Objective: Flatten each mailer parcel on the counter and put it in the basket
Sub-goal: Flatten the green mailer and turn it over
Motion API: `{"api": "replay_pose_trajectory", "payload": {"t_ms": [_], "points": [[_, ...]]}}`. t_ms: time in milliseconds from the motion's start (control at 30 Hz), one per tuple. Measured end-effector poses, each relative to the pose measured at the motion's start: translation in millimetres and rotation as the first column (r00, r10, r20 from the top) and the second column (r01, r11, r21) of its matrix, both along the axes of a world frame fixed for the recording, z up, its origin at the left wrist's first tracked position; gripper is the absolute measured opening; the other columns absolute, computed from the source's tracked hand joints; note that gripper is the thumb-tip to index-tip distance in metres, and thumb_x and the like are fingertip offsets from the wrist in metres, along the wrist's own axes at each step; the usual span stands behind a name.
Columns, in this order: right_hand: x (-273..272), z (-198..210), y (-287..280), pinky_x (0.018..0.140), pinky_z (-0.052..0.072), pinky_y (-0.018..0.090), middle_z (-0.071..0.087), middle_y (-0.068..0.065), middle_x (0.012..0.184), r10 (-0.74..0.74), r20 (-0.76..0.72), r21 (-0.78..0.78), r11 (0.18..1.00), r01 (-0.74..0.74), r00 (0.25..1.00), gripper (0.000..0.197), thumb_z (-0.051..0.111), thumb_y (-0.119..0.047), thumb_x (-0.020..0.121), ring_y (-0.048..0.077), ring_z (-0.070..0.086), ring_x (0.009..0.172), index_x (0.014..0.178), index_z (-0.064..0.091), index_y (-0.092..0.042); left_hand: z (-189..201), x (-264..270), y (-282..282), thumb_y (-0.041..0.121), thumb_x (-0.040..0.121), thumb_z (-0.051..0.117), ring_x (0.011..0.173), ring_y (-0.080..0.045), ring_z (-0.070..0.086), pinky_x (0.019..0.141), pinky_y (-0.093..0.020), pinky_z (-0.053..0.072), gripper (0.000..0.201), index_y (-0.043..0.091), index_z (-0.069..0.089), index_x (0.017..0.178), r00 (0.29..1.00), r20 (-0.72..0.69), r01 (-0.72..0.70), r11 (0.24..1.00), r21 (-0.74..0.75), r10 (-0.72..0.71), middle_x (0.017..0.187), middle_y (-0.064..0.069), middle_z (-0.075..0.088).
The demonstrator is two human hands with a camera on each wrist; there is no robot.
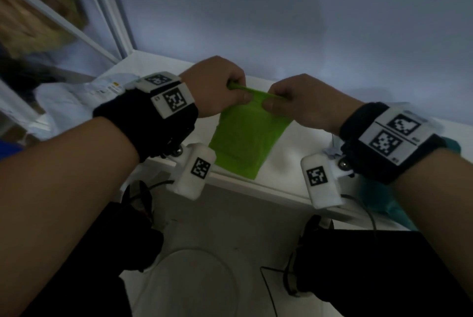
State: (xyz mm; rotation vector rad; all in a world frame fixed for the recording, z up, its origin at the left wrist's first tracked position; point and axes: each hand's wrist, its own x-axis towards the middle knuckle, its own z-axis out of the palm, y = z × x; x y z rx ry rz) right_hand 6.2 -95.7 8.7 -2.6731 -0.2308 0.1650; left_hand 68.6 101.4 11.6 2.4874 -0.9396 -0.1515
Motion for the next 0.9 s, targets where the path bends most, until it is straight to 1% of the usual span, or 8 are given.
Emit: {"api": "replay_pose_trajectory", "payload": {"t_ms": [133,267,400,533,633,767,833,900], "points": [[1.5,-1.1,2.3,0.055,0.032,0.018,0.051,-0.012,0.068,0.005,0.071,-0.062,0.998,-0.001,0.997,0.02,0.056,-0.032,0.097,0.0,0.048,0.062,0.078,0.058,-0.028,1.6,-1.9,4.3,0.035,0.092,0.061,0.07,-0.01,0.056,0.066,-0.026,0.039,0.014,0.023,0.067,0.09,0.999,-0.044,0.002,0.998,0.061,0.001,0.075,0.009,0.06],[2.0,-4.9,5.0,0.056,0.031,0.015,0.051,-0.015,0.07,0.019,0.093,-0.103,0.995,-0.01,0.995,0.017,0.055,-0.033,0.098,-0.002,0.047,0.064,0.082,0.06,-0.027,-0.3,-3.2,8.7,0.036,0.093,0.059,0.07,-0.009,0.064,0.066,-0.024,0.045,0.022,0.022,0.072,0.084,0.997,-0.072,0.002,0.993,0.115,0.007,0.073,0.004,0.071],[4.1,-2.6,-1.4,0.062,0.038,0.024,0.059,-0.008,0.077,0.004,0.084,-0.072,0.997,0.002,0.996,0.02,0.054,-0.032,0.098,0.007,0.054,0.07,0.088,0.065,-0.019,1.3,-0.3,12.2,0.039,0.093,0.058,0.069,-0.007,0.059,0.059,-0.021,0.037,0.02,0.029,0.068,0.079,0.999,-0.024,-0.031,0.991,0.131,0.035,0.073,0.007,0.069],[4.3,2.5,-8.3,0.06,0.036,0.021,0.061,-0.009,0.075,-0.035,0.14,-0.031,0.999,0.04,0.989,0.019,0.056,-0.029,0.097,0.008,0.055,0.07,0.084,0.065,-0.02,3.9,4.6,16.5,0.04,0.095,0.055,0.072,-0.006,0.063,0.061,-0.02,0.038,0.025,0.027,0.071,0.08,0.998,-0.055,-0.024,0.995,0.095,0.03,0.073,0.007,0.072],[6.5,0.3,-5.3,0.061,0.035,0.026,0.06,-0.005,0.08,-0.054,0.197,-0.068,0.995,0.068,0.979,0.019,0.054,-0.03,0.098,0.013,0.053,0.075,0.089,0.066,-0.018,3.6,6.8,16.6,0.04,0.095,0.055,0.073,-0.006,0.066,0.068,-0.021,0.044,0.026,0.026,0.073,0.084,0.997,-0.07,-0.034,0.997,0.067,0.038,0.071,0.008,0.072],[8.2,-5.4,-4.1,0.056,0.041,0.016,0.065,-0.003,0.079,-0.142,0.144,0.149,0.981,0.121,0.979,0.025,0.055,-0.034,0.099,0.012,0.061,0.071,0.094,0.065,-0.011,3.3,7.9,18.3,0.038,0.095,0.056,0.075,-0.01,0.067,0.08,-0.029,0.05,0.024,0.026,0.071,0.081,0.995,-0.063,-0.073,0.997,-0.012,0.072,0.072,0.005,0.071],[4.5,-4.9,-6.1,0.059,0.048,0.014,0.07,0.0,0.091,-0.155,0.021,0.319,0.937,0.141,0.988,0.03,0.055,-0.038,0.098,0.013,0.067,0.077,0.105,0.064,-0.01,4.8,7.6,20.1,0.035,0.096,0.055,0.073,-0.011,0.067,0.081,-0.03,0.051,0.023,0.025,0.07,0.082,0.994,-0.076,-0.08,0.995,-0.063,0.075,0.074,0.001,0.072],[0.7,-7.7,-10.3,0.071,0.052,0.02,0.072,-0.001,0.103,-0.112,-0.089,0.362,0.922,0.137,0.99,0.031,0.055,-0.04,0.098,0.014,0.069,0.087,0.115,0.064,-0.016,6.5,8.0,22.3,0.033,0.096,0.055,0.073,-0.012,0.068,0.074,-0.027,0.052,0.024,0.019,0.072,0.088,0.991,-0.082,-0.11,0.988,-0.11,0.101,0.076,-0.002,0.073]]}}
